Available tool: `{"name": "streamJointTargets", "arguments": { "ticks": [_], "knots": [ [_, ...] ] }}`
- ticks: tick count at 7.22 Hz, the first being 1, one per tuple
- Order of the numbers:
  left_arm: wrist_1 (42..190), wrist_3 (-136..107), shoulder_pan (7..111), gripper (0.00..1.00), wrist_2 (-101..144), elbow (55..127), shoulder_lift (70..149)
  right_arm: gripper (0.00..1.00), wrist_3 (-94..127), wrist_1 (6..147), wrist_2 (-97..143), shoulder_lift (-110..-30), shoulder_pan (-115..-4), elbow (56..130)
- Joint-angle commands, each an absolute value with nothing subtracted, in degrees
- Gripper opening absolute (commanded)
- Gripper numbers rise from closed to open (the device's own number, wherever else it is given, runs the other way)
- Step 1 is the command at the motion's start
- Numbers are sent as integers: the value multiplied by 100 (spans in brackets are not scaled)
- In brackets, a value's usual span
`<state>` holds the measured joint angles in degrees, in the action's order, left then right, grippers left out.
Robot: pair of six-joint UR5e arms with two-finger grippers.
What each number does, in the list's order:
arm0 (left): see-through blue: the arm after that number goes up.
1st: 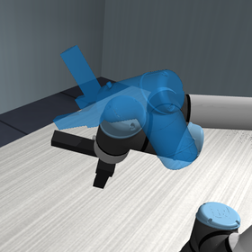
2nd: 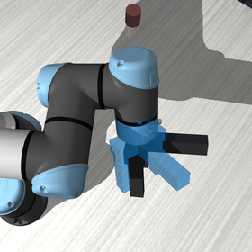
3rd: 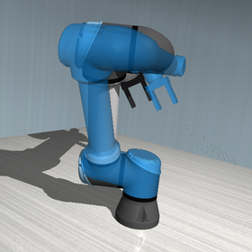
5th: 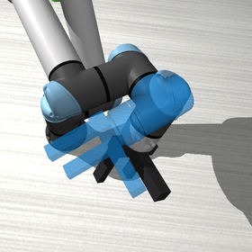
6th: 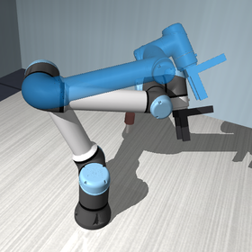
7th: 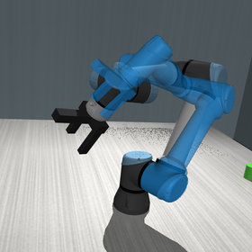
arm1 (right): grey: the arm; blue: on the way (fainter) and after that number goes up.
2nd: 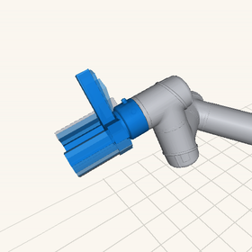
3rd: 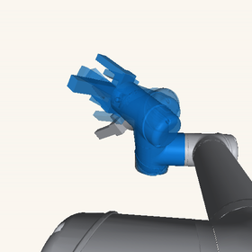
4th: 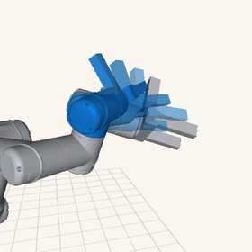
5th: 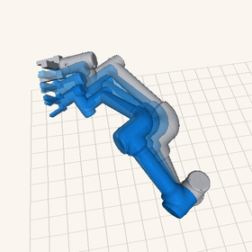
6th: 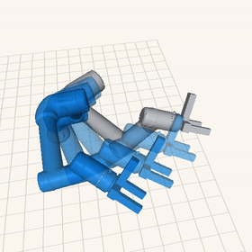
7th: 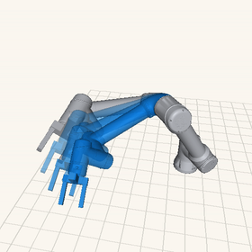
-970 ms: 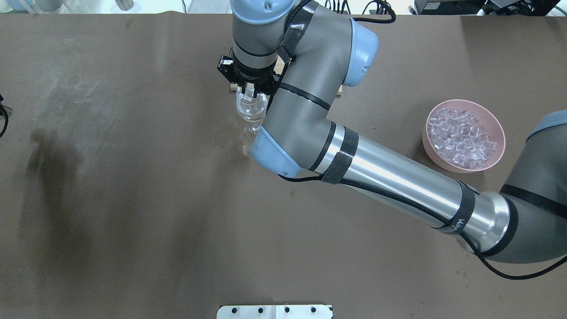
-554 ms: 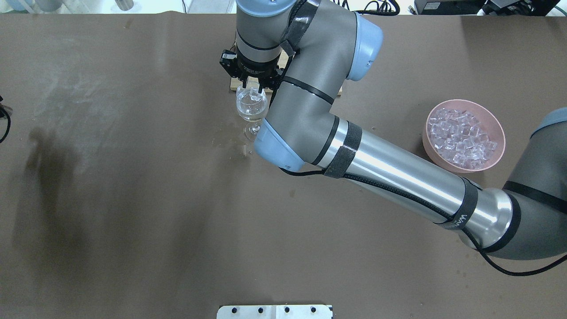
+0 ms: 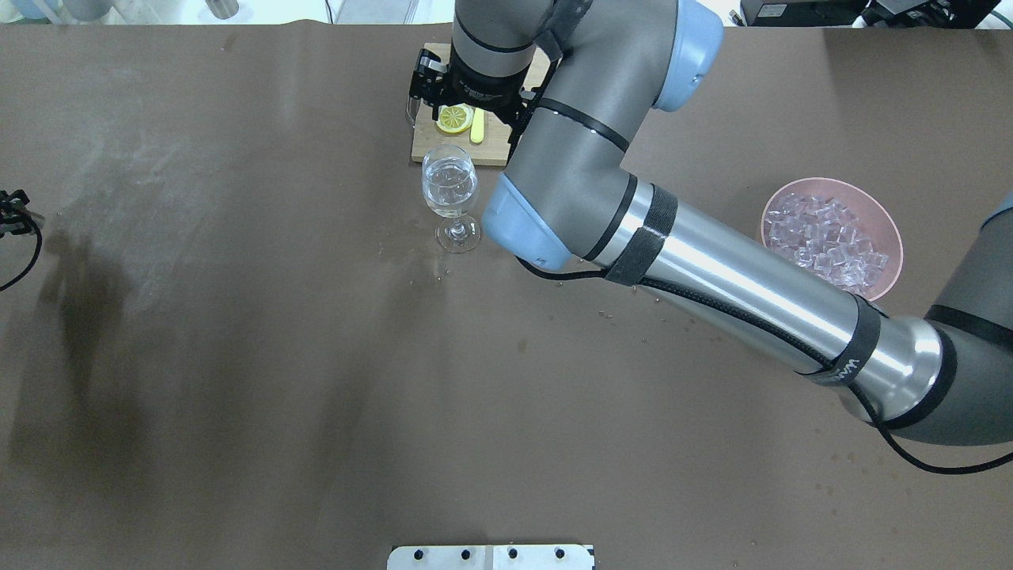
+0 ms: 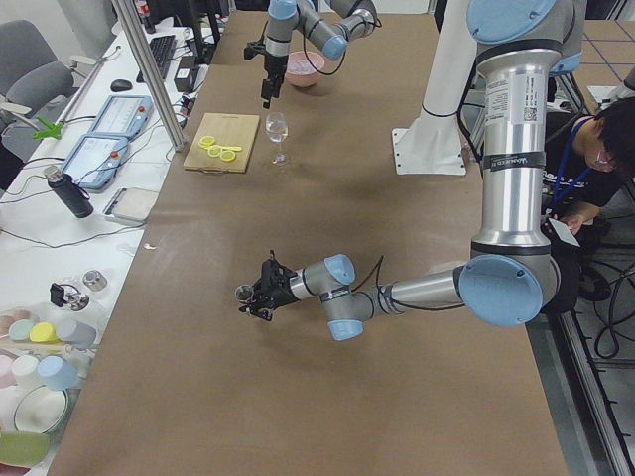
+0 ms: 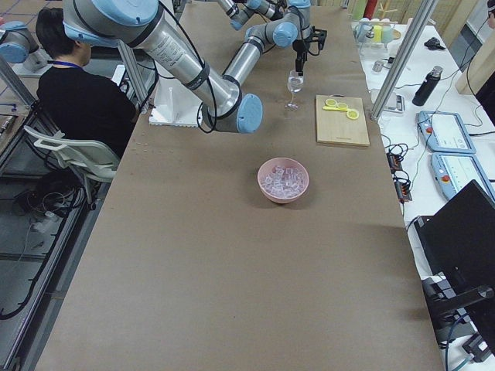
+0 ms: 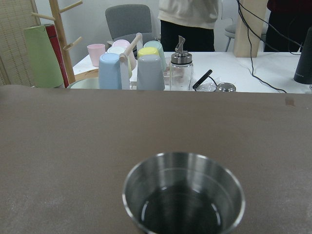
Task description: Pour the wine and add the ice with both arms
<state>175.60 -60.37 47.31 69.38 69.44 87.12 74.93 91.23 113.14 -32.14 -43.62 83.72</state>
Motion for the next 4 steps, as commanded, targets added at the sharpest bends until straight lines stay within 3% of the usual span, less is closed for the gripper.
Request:
{"name": "streamJointTargets", "arguments": {
  "ticks": [1, 3, 4],
  "knots": [
    [17561, -6038, 4597, 9, 6970, 6908, 8719, 100, 6796, 9132, 11767, -3970, -4963, 8867],
    [17561, -6047, 4579, 9, 6979, 6908, 8710, 100, 6489, 9175, 12449, -4252, -5673, 8868],
    [17561, -6047, 4570, 16, 6987, 6926, 8710, 100, 5808, 9141, 12732, -4759, -6087, 9094]
  ]
}}
